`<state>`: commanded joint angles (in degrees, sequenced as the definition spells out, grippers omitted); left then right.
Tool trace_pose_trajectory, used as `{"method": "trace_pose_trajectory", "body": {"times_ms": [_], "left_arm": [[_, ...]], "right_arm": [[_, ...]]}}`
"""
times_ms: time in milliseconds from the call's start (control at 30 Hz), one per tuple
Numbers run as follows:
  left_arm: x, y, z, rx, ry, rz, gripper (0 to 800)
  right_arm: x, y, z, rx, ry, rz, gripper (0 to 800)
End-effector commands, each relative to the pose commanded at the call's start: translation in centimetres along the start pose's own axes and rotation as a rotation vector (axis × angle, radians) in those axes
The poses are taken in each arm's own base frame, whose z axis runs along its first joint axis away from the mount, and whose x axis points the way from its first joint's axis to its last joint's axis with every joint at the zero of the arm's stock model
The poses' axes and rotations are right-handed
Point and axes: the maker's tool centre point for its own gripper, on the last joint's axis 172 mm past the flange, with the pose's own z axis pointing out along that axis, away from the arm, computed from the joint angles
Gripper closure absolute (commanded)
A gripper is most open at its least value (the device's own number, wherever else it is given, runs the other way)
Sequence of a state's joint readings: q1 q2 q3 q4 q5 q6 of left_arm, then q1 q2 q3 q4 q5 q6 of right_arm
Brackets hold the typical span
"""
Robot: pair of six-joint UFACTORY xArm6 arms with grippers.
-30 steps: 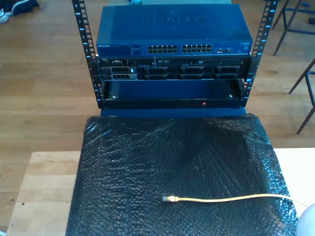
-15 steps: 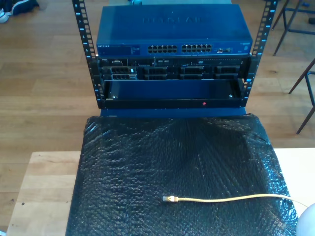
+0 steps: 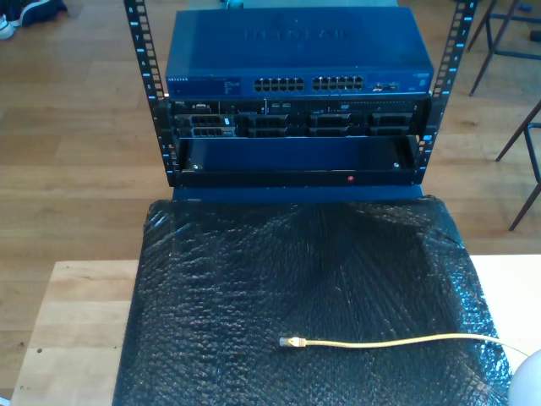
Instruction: Grab the cable and plug it in
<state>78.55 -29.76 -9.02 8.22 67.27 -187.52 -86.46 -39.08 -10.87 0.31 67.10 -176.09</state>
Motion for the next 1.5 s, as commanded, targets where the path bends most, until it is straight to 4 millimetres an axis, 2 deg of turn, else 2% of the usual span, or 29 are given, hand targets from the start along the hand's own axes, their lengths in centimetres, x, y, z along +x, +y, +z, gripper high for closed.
{"method": "trace_pose_trajectory", "body": {"times_ms": [267,433,633,767,833,900,1000,1167,1300,1500], "left_arm": [[-0.1,0.1,-0.9,-0.002,-0.006,-0.008,0],[-0.1,0.2,-1.0,-0.004,-0.007,-0.009,0],[0.1,0.4,-2.0,-0.007,0.001,-0.014,0],[0.0,0.6,-3.1,-0.008,0.003,-0.023,0],[-0.2,0.7,-4.4,-0.005,-0.003,-0.029,0],[-0.3,-0.1,-5.7,0.005,-0.009,-0.022,0],[0.6,-1.5,-7.3,0.026,0.02,-0.022,0],[2.0,-2.3,-9.1,0.005,0.059,-0.028,0],[2.0,-3.8,-10.5,0.016,0.041,-0.054,0],[1.6,-5.6,-12.1,0.018,0.003,-0.064,0]], "right_arm": [[-0.9,0.4,-3.8,-0.001,-0.011,0.078,0],[-1.7,1.6,-5.5,0.014,-0.019,0.101,0],[-1.4,2.5,-7.8,0.038,0.029,0.145,0],[-1.7,3.9,-9.1,0.048,0.004,0.155,0],[-1.6,4.8,-9.5,0.057,-0.005,0.161,0],[-1.5,5.6,-9.9,0.065,-0.013,0.173,0],[-1.0,6.8,-10.9,0.077,-0.013,0.191,0],[0.4,9.8,-12.5,0.062,0.042,0.186,0],[1.0,11.1,-13.6,0.033,0.059,0.222,0],[4.1,12.7,-14.0,0.046,0.14,0.239,0]]}}
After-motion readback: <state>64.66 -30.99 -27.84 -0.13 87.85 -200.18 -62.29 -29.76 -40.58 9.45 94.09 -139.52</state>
